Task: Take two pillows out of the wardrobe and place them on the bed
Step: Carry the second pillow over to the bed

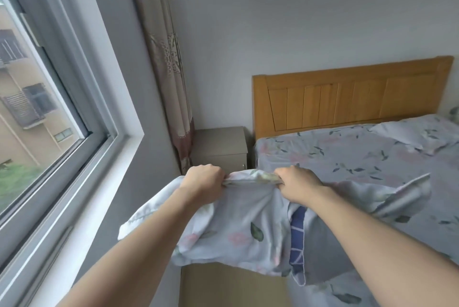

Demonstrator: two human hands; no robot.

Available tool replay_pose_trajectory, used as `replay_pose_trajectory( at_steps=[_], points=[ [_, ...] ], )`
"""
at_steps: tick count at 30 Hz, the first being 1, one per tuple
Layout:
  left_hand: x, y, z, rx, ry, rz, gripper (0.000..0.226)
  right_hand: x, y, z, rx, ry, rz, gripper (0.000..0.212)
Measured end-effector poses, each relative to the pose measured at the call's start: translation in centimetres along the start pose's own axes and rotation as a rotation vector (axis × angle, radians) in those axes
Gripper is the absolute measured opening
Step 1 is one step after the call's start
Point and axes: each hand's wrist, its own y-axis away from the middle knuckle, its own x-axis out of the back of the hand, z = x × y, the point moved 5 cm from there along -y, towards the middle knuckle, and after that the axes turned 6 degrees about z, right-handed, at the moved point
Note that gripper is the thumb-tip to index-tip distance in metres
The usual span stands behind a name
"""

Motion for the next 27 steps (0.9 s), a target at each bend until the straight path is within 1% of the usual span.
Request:
replay_pose_trajectory(
  at_steps=[7,11,16,18,21,24,27],
  points=[
    [-4.0,-12.7,-4.1,-0.064,0.036,-0.021,0.018,-2.6,-12.3,2.9,-0.064,0.036,-0.013,0.007],
    [-6.7,-20.3,-6.5,-0.138,0.068,-0.048,0.017,-4.3,-19.2,4.7,-0.125,0.072,-0.032,0.008],
    [-8.3,-30.5,-8.5,-0.229,0.084,-0.064,0.017,-4.8,-27.4,7.6,-0.217,0.081,-0.024,0.007],
    [-9.1,-34.6,-8.5,-0.262,0.088,-0.077,0.02,-5.0,-30.1,9.5,-0.257,0.084,-0.014,0.009],
    [-10.7,-40.2,-7.5,-0.313,0.099,-0.108,0.018,-5.8,-33.8,13.0,-0.309,0.096,-0.013,0.01],
    [-12.3,-45.9,-6.0,-0.352,0.113,-0.129,0.018,-6.8,-37.7,17.3,-0.343,0.108,-0.012,0.014],
    [-14.1,-52.0,-4.4,-0.371,0.134,-0.13,0.022,-7.4,-41.8,21.9,-0.36,0.117,-0.008,0.012]
  ],
)
